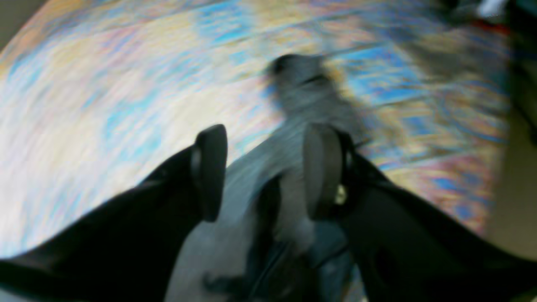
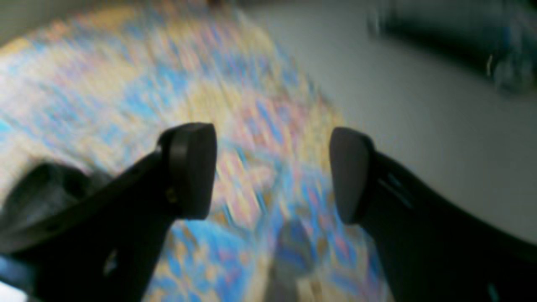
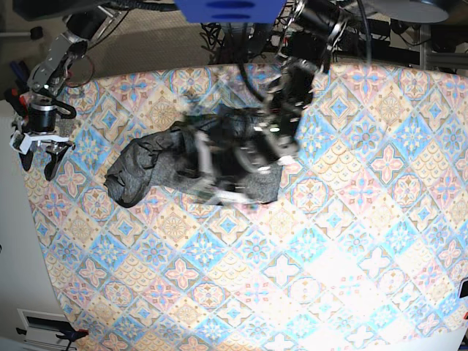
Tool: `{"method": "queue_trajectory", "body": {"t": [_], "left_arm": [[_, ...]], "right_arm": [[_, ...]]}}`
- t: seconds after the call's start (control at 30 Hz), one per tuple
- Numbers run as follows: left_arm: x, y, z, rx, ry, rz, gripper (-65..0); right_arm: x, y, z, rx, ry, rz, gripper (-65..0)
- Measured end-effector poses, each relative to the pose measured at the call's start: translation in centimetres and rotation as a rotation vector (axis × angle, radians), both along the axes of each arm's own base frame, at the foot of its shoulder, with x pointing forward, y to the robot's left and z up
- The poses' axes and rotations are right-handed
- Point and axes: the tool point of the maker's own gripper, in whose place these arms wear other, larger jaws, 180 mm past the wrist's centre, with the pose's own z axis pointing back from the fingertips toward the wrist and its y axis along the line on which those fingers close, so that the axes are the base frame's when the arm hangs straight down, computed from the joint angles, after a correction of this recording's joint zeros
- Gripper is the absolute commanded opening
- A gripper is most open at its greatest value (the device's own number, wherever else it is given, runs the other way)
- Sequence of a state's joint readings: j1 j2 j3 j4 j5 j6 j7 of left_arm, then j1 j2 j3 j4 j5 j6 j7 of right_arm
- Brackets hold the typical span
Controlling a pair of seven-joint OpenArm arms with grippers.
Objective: Layout the t-shirt on the table in an organized manner, then fold the t-shirt properly
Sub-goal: 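Fold the strip end with the left gripper over onto the strip's middle, then grasp the other strip end with the right gripper and push it inward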
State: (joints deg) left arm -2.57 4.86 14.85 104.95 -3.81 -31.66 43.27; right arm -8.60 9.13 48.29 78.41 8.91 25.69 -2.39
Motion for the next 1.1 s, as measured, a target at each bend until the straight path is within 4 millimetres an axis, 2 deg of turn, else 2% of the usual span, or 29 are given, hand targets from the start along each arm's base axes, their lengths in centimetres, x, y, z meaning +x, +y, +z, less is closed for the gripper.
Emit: {"method": "queue_trajectory", "body": {"t": [0.07, 0.17, 0.2, 0.27, 0.37, 0.57, 0.77, 0.87, 1.0, 1.1], "left_arm": [[0.6, 3.6, -0.5, 0.029, 0.002, 0.097, -42.0], [0.1, 7.7, -0.7, 0.084, -0.028, 0.148, -42.6], [-0.3, 8.7, -1.0, 0.102, -0.026, 0.157, -42.6], [-1.1, 10.9, -1.9, 0.143, -0.009, 0.188, -42.4], [-2.1, 13.1, -3.1, 0.179, 0.024, 0.225, -42.4], [-3.4, 14.3, -4.6, 0.189, 0.076, 0.255, -42.4], [-3.4, 14.1, -4.5, 0.182, 0.073, 0.255, -42.4], [-3.4, 13.9, -4.5, 0.182, 0.074, 0.251, -42.4], [-3.2, 13.9, -4.3, 0.179, 0.068, 0.252, -42.4], [-3.2, 13.9, -4.3, 0.179, 0.066, 0.251, -42.4]], "right_arm": [[0.3, 2.4, 0.2, 0.066, -0.009, 0.092, -24.1], [0.1, 6.8, -1.7, 0.183, 0.091, 0.25, -24.1], [0.1, 7.3, -1.9, 0.205, 0.12, 0.272, -24.1], [0.5, 7.4, -0.6, 0.248, 0.088, 0.281, -24.1], [0.6, 7.5, 0.0, 0.327, 0.067, 0.299, -24.1], [-0.3, 8.5, -3.3, 0.557, 0.08, 0.287, -24.1], [-1.9, 9.2, -7.5, 0.676, 0.188, 0.267, -24.1], [-0.2, 10.6, -7.3, 0.688, 0.2, 0.314, -24.1], [3.7, 14.4, -5.3, 0.679, 0.172, 0.455, -24.1], [3.8, 16.4, -5.6, 0.677, 0.203, 0.512, -24.1]]}}
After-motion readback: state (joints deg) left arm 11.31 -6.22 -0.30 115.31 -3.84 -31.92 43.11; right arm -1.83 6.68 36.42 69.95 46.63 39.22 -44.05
